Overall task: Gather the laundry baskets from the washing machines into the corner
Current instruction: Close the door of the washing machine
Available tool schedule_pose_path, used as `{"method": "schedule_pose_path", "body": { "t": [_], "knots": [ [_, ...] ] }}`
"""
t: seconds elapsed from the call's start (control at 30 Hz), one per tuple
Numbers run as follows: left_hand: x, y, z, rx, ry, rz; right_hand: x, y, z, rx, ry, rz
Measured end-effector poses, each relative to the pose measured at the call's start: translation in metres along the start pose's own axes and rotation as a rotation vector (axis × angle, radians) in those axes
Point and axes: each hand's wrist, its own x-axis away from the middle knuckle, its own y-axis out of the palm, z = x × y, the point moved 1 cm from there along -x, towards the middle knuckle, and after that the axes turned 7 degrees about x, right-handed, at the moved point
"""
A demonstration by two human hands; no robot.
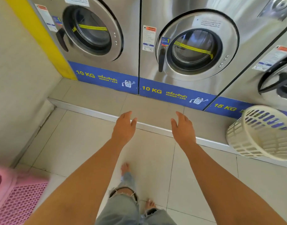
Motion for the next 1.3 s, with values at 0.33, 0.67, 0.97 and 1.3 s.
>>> {"method": "schedule_pose_path", "body": {
  "t": [0.33, 0.67, 0.97, 1.3],
  "knots": [
    [-0.202, 0.018, 0.041, -0.033, 0.007, -0.129, -0.182, -0.007, -0.030, -0.071, 0.170, 0.014],
    [-0.349, 0.052, 0.067, -0.009, -0.003, -0.333, -0.339, -0.006, -0.083, -0.172, 0.203, -0.065],
    [-0.431, 0.093, 0.088, 0.166, -0.042, -0.430, -0.433, 0.018, -0.099, -0.134, 0.175, -0.110],
    [-0.402, 0.098, 0.069, 0.103, 0.002, -0.571, -0.389, 0.025, -0.094, -0.169, 0.191, -0.078]
  ]
}}
